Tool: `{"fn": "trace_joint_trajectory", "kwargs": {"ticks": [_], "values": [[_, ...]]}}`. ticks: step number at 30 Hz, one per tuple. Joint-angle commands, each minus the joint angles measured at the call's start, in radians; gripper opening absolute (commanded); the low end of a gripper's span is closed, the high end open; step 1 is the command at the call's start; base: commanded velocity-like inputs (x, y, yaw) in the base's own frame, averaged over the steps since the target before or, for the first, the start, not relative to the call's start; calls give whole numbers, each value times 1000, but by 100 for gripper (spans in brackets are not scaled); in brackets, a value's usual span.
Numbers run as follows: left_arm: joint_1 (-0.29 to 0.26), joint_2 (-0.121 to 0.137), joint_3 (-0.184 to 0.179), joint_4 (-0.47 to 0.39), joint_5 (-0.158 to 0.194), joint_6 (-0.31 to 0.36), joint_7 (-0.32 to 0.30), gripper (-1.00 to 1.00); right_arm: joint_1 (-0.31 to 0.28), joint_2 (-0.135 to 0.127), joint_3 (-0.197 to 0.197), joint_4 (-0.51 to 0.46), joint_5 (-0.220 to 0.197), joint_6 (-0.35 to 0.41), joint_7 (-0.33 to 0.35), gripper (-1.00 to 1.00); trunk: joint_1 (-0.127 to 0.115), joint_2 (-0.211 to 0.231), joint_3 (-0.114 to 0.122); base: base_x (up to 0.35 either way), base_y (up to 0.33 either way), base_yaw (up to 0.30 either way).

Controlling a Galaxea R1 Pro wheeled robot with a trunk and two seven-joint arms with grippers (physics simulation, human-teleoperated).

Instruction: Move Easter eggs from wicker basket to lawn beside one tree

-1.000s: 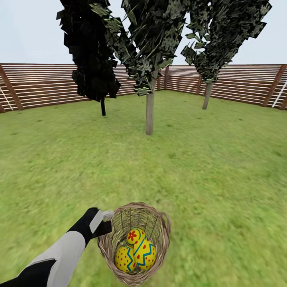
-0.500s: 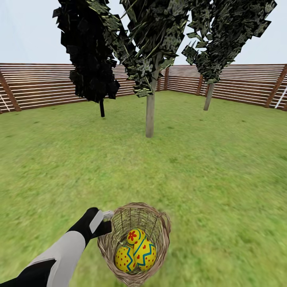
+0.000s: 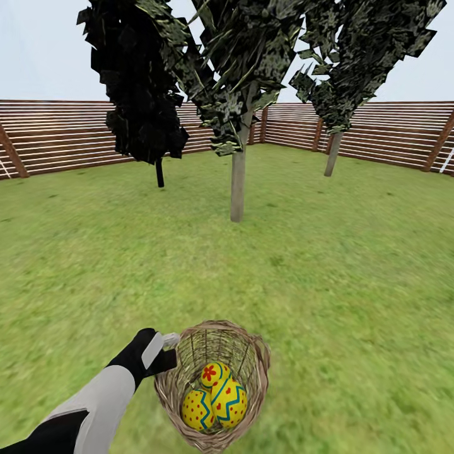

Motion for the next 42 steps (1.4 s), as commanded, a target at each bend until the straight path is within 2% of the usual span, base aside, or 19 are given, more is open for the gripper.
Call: {"fn": "trace_joint_trajectory", "kwargs": {"ticks": [1,31,37,42], "values": [[0,-1,4,-2,20,1,9,-100,-2,-1,-8,4,9,-6,1,100,1,0,-1,336,0,0],[0,-1,4,-2,20,1,8,-100,-2,-1,-8,4,10,-6,2,100,1,0,-1,336,0,0],[0,-1,4,-1,20,1,8,-100,-1,21,-9,3,8,-7,4,100,1,0,-1,336,0,0],[0,-3,4,-1,20,1,8,-100,-1,22,-10,2,10,-7,4,100,1,0,-1,336,0,0]]}}
